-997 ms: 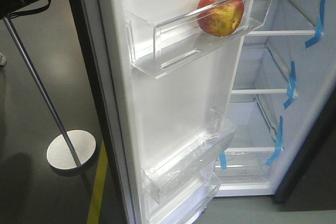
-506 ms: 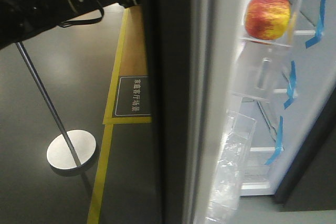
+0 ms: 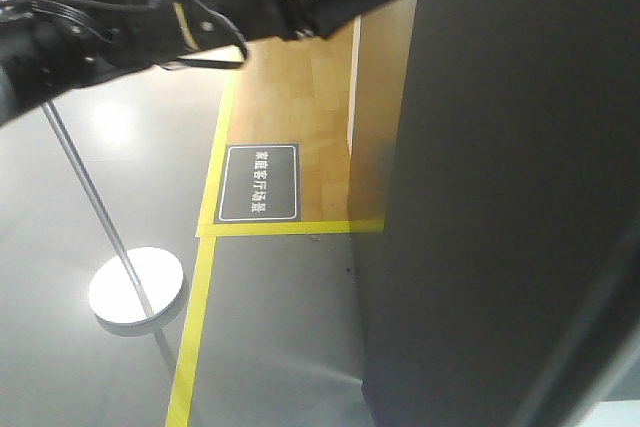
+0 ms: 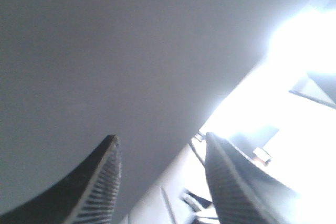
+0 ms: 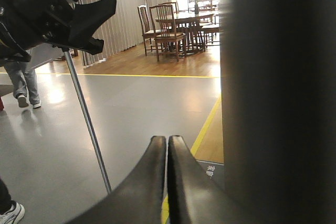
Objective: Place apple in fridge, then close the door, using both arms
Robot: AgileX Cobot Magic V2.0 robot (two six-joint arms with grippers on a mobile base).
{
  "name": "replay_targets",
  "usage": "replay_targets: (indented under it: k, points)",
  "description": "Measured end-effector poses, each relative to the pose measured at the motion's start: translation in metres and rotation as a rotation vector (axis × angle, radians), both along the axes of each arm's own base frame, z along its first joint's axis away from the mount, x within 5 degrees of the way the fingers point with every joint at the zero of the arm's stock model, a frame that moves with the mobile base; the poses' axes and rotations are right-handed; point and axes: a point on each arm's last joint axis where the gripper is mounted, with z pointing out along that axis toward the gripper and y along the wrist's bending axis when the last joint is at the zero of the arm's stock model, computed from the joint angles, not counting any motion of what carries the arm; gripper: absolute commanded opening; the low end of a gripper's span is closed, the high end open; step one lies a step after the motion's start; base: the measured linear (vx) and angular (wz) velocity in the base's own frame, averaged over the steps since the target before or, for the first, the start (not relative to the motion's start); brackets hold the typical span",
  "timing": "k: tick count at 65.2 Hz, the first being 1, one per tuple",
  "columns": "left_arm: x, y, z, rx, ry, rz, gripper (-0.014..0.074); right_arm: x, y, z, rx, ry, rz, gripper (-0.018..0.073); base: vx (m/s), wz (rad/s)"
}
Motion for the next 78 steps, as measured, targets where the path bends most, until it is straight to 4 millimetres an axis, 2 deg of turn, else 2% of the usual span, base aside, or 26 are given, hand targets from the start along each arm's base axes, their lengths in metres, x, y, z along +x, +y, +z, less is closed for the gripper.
replay_targets:
  k: [11,17,22,28,34,43,50,64,78]
  points:
    - [0.016,0.029,0.0,0.0,0.0,0.081,0.0356,0.001,-0.002,0.003,0.011,-0.025,-0.027,0.0107,0.0,0.0]
    - [0.026,0.049,0.0,0.0,0.0,0.134,0.0354,0.004,-0.004,0.005,0.02,-0.044,-0.056,0.0217,0.0,0.0]
    - [0.034,0.069,0.0,0.0,0.0,0.187,0.0354,0.01,-0.006,0.012,0.01,-0.069,-0.087,0.0347,0.0,0.0]
    - [0.041,0.09,0.0,0.0,0.0,0.242,0.0354,0.025,-0.008,0.025,-0.023,-0.089,-0.13,0.0482,0.0,0.0]
    - [0.048,0.114,0.0,0.0,0.0,0.302,0.0354,0.048,-0.011,0.039,-0.06,-0.116,-0.196,0.0558,0.0,0.0]
    - [0.054,0.142,0.0,-0.001,0.0,0.371,0.0354,0.094,-0.016,0.059,-0.085,-0.161,-0.328,0.0566,0.0,0.0]
    - [0.057,0.16,0.0,-0.001,0.0,0.417,0.0354,0.133,-0.019,0.064,-0.106,-0.171,-0.425,0.0557,0.0,0.0]
    - [0.06,0.186,0.0,-0.001,0.0,0.479,0.0354,0.202,-0.022,0.049,-0.115,-0.094,-0.561,0.0556,0.0,0.0]
    - [0.06,0.195,-0.004,0.051,-0.005,0.499,0.0354,0.251,-0.022,0.037,-0.147,-0.013,-0.645,0.0552,0.0,0.0]
